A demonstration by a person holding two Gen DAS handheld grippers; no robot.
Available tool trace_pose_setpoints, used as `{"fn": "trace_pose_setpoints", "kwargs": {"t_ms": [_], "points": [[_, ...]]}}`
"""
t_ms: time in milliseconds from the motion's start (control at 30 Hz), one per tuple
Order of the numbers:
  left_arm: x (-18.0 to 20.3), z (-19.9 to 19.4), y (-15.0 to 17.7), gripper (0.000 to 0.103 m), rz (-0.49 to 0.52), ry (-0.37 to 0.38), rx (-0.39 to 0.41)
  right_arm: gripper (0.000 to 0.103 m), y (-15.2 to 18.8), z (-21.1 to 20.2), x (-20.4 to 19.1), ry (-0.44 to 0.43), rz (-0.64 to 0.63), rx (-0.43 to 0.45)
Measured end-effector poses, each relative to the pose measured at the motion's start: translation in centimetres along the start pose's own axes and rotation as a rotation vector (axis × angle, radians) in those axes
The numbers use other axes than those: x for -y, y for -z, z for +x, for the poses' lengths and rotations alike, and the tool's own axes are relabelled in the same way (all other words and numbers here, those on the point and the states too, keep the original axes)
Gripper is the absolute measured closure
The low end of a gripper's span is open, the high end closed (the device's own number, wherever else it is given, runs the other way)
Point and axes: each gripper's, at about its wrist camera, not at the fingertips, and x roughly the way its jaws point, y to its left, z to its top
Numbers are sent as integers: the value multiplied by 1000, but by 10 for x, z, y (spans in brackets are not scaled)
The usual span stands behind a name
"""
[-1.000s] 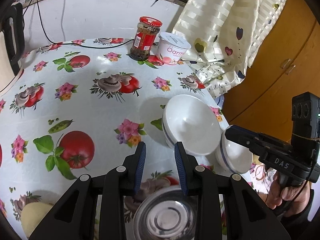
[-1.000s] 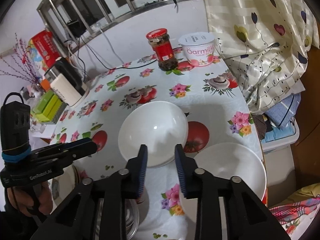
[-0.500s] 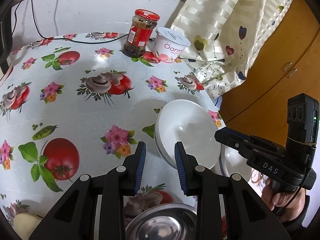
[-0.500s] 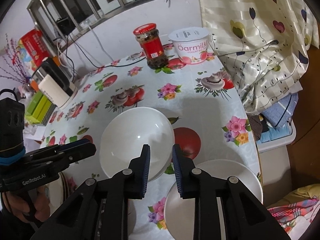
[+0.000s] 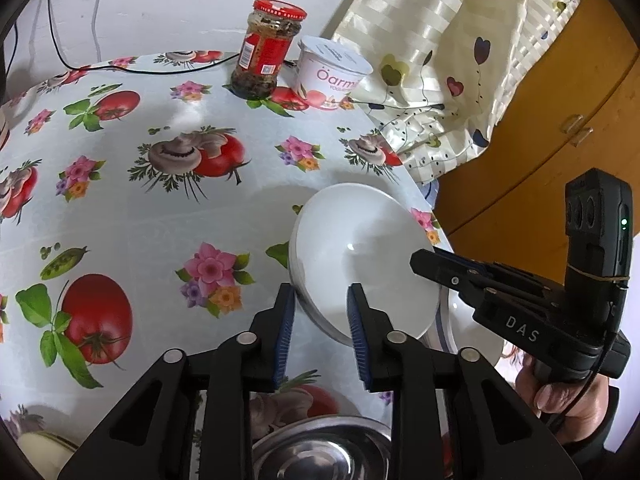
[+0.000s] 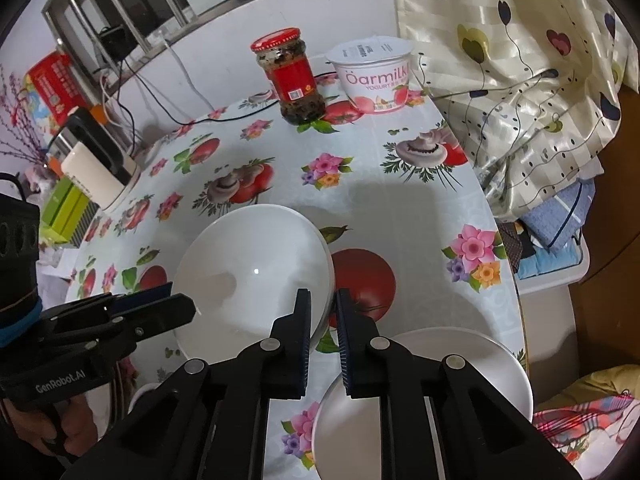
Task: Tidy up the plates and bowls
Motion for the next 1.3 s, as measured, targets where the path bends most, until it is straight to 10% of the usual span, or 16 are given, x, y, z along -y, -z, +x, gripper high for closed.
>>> {"fn": "trace_pose_setpoints", "kwargs": {"t_ms": [1300], "points": [[-2, -71, 32, 81, -2, -27, 84, 91, 22, -50, -52, -25, -44, 47]]}}
